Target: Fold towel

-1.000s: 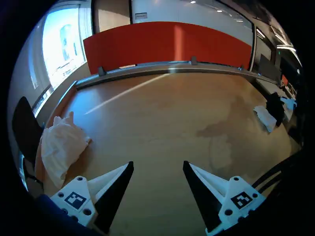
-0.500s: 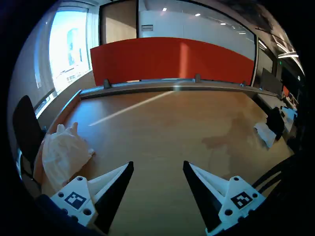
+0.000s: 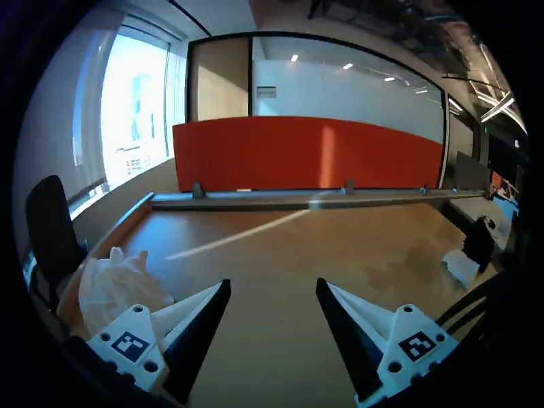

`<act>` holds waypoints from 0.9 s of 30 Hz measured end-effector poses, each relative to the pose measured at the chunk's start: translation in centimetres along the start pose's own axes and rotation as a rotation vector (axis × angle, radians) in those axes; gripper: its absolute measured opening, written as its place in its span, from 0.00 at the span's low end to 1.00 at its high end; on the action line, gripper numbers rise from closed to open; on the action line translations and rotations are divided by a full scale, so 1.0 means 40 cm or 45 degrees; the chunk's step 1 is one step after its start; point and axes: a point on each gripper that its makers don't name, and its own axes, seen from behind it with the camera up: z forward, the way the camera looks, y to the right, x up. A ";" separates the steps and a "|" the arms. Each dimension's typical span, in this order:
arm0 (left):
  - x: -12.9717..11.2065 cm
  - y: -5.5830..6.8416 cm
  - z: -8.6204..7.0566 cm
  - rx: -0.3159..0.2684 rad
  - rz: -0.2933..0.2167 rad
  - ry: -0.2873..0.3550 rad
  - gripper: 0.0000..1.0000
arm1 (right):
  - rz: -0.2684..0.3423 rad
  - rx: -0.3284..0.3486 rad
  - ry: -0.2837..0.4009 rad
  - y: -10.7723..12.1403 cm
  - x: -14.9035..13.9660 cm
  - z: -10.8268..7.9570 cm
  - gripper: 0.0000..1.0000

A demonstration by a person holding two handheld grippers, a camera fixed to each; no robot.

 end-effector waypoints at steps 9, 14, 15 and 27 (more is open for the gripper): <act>0.117 -0.034 -0.016 0.045 0.010 0.204 0.93 | -0.001 0.036 0.021 -0.042 0.039 -0.009 1.00; 0.153 -0.056 -0.027 0.067 -0.016 0.267 0.93 | -0.004 0.057 0.035 -0.075 0.059 -0.019 1.00; 0.157 -0.059 -0.028 0.071 -0.021 0.276 0.93 | -0.004 0.061 0.038 -0.083 0.064 -0.021 1.00; 0.184 -0.079 -0.038 0.081 -0.016 0.323 0.93 | 0.011 0.139 0.103 -0.234 0.136 -0.046 1.00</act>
